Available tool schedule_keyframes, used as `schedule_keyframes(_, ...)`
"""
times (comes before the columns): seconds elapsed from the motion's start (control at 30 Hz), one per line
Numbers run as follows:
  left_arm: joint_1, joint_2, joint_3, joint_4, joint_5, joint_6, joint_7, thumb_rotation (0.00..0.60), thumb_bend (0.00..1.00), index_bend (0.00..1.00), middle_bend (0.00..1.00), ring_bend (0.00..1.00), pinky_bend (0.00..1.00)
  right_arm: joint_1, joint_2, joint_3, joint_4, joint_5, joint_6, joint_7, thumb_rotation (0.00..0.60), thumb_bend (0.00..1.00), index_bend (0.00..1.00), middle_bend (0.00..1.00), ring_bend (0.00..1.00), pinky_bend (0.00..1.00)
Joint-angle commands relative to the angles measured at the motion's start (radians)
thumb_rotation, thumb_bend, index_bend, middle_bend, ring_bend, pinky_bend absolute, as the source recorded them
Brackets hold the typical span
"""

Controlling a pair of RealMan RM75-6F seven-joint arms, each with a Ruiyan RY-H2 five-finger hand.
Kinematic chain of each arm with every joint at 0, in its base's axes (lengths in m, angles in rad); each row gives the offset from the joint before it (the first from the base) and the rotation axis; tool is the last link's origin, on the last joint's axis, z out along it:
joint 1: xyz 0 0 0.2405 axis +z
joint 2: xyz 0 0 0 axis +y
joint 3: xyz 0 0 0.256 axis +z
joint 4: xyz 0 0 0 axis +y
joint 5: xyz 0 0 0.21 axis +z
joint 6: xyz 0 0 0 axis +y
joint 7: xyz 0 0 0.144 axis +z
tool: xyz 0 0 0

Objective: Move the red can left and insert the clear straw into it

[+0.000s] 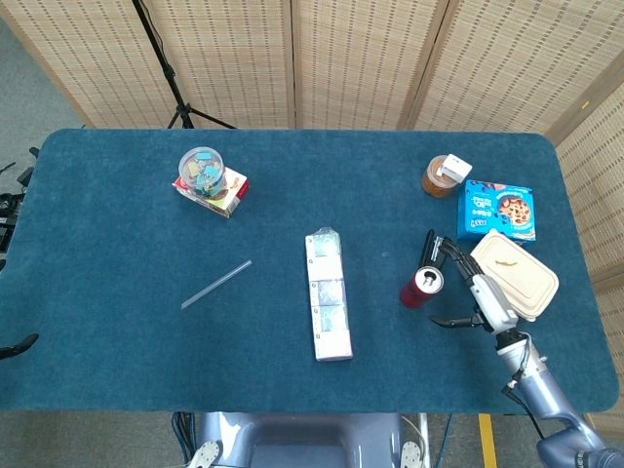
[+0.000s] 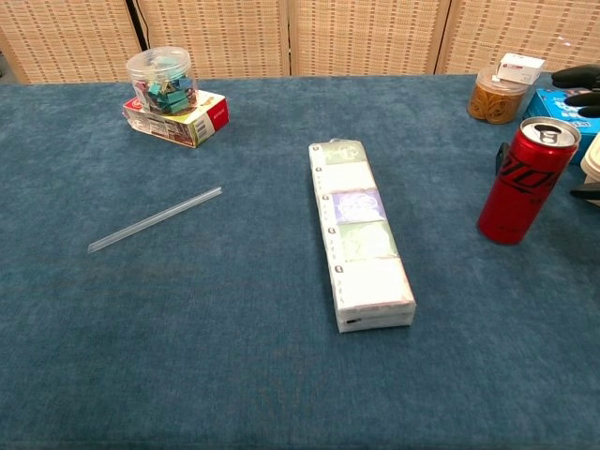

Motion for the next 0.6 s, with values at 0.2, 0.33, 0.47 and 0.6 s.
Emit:
schedule_keyframes(0.2,-0.001,0.002,-0.003,0.005,-0.007,-0.004,-0.011,0.600,0.00,0.00,0.00,0.00,0.00,0.020,-0.039,0.015,0.011,0.039,-0.017,-0.026,0.600,0.00,0.00,0.00,0.00,0.00)
schedule_keyframes(0.33,-0.003,0.003,-0.003,0.005,-0.009,-0.009,-0.013,0.600,0.00,0.00,0.00,0.00,0.00,0.026,-0.069,0.032,0.025,0.084,-0.034,-0.047,0.600,0.00,0.00,0.00,0.00,0.05)
schedule_keyframes(0.47,-0.003,0.004,-0.004,0.004,-0.012,-0.009,-0.015,0.600,0.00,0.00,0.00,0.00,0.00,0.034,-0.095,0.036,0.041,0.105,-0.049,-0.053,0.600,0.00,0.01,0.00,0.00,0.12)
schedule_keyframes(0.6,-0.003,0.005,-0.004,0.004,-0.015,-0.010,-0.018,0.600,0.00,0.00,0.00,0.00,0.00,0.037,-0.113,0.041,0.049,0.112,-0.042,-0.053,0.600,0.00,0.11,0.07,0.05,0.15)
